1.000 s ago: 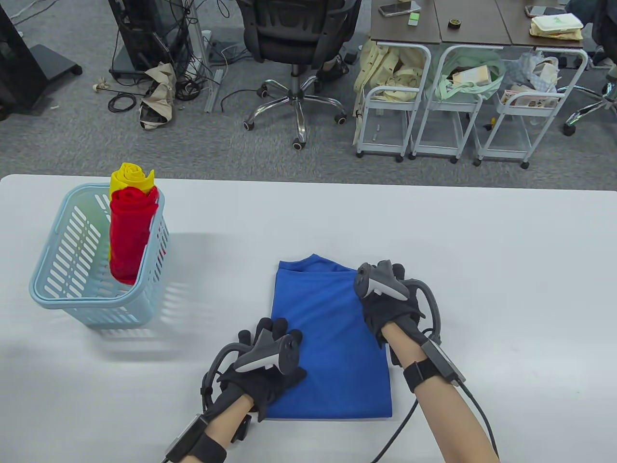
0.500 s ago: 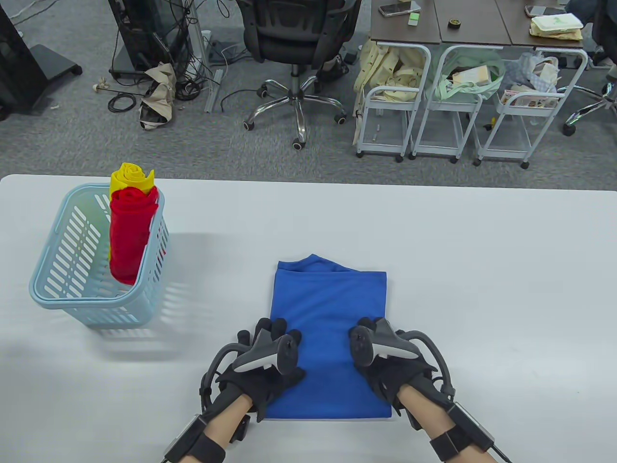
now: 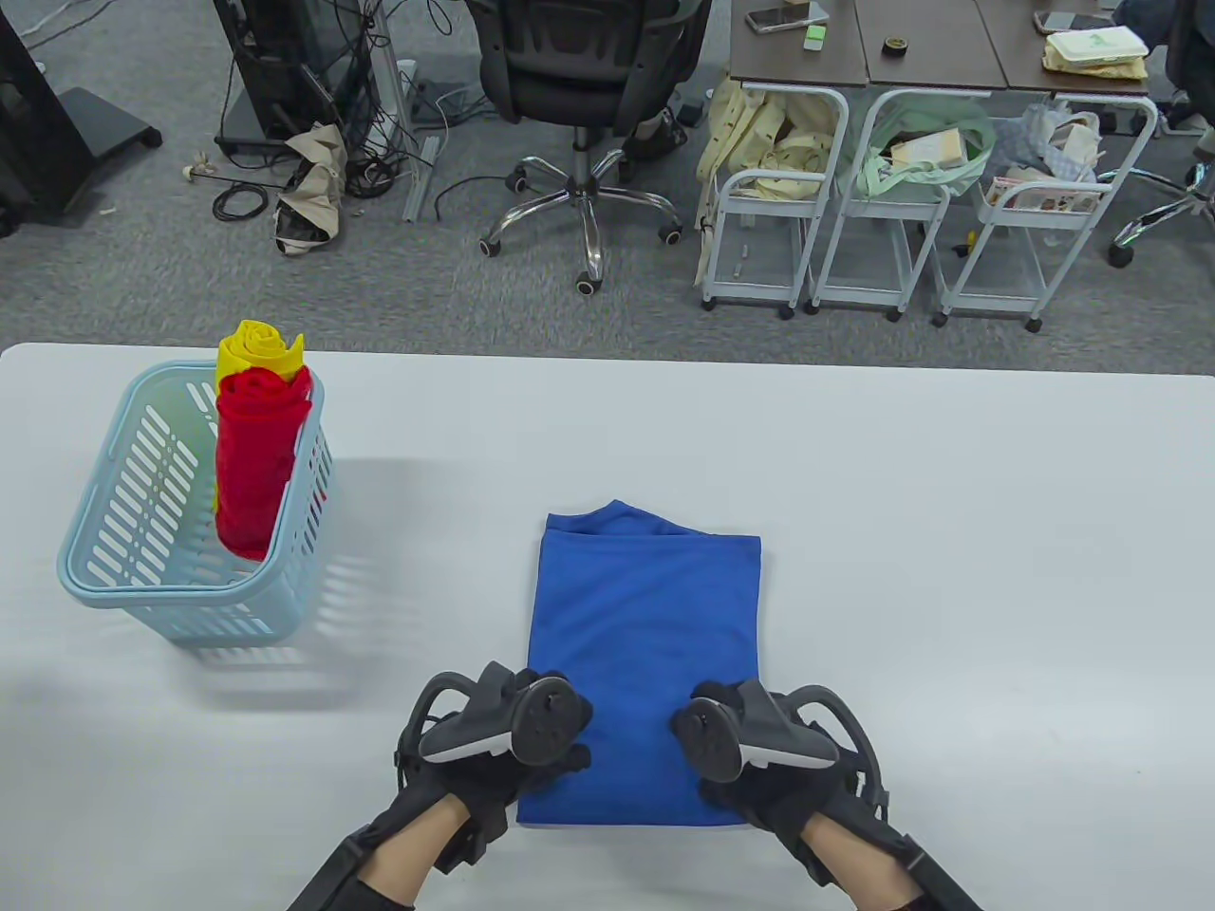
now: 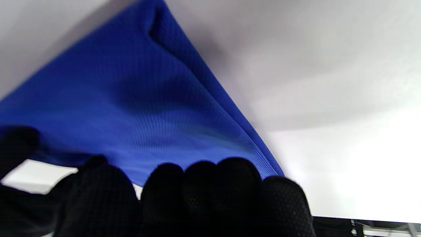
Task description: Roll t-shirt into tight roll
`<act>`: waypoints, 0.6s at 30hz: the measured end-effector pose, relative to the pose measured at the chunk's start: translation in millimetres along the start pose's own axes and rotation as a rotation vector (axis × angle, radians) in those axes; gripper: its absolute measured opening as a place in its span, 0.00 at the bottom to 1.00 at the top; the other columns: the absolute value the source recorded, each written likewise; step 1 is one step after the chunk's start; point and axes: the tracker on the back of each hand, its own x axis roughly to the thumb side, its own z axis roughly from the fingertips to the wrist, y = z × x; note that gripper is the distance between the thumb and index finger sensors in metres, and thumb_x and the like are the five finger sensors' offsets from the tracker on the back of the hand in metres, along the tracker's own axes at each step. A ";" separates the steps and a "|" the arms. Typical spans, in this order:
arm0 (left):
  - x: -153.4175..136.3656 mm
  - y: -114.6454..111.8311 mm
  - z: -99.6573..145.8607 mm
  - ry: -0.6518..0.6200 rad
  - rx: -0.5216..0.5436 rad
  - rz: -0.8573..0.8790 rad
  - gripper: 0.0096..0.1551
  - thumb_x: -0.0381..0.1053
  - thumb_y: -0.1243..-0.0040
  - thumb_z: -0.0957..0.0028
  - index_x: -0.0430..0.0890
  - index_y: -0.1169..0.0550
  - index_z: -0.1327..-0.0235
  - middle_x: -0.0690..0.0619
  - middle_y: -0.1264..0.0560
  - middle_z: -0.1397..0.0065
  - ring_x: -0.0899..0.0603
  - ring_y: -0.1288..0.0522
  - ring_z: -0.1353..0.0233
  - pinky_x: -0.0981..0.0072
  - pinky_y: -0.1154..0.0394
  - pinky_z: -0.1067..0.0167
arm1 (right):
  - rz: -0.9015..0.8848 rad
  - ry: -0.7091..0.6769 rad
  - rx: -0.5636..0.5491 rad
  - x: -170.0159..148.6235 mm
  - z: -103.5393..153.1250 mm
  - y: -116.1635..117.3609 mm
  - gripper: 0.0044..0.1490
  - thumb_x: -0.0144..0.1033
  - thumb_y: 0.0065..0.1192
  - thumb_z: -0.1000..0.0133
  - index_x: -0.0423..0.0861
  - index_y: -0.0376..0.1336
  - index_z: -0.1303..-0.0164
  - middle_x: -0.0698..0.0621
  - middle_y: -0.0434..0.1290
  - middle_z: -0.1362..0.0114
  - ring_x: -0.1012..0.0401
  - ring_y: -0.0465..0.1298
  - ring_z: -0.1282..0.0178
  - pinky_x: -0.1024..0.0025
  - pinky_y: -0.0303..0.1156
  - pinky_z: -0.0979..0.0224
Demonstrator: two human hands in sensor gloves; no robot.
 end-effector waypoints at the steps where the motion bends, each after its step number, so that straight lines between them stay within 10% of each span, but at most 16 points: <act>1: 2.9 -4.9 -2.8 -0.009 -0.035 -0.029 0.29 0.67 0.39 0.48 0.57 0.22 0.36 0.52 0.22 0.30 0.45 0.21 0.36 0.50 0.24 0.33 | -0.012 -0.006 0.003 -2.9 0.1 0.6 0.47 0.50 0.65 0.42 0.57 0.44 0.19 0.47 0.41 0.13 0.49 0.49 0.15 0.46 0.50 0.19; 11: 14.6 -12.3 -5.5 0.024 -0.144 -0.213 0.49 0.73 0.34 0.58 0.56 0.33 0.23 0.51 0.30 0.22 0.43 0.26 0.29 0.47 0.29 0.28 | 0.011 0.020 -0.041 -6.8 6.2 -1.4 0.52 0.50 0.71 0.46 0.56 0.44 0.19 0.46 0.40 0.14 0.47 0.50 0.16 0.46 0.50 0.19; 18: 16.9 -12.3 -4.9 0.042 -0.122 -0.245 0.43 0.66 0.35 0.50 0.56 0.34 0.21 0.51 0.32 0.19 0.42 0.28 0.24 0.39 0.35 0.24 | -0.008 0.028 -0.030 -9.5 5.4 -0.5 0.45 0.47 0.70 0.44 0.55 0.50 0.21 0.48 0.47 0.14 0.50 0.57 0.19 0.46 0.54 0.21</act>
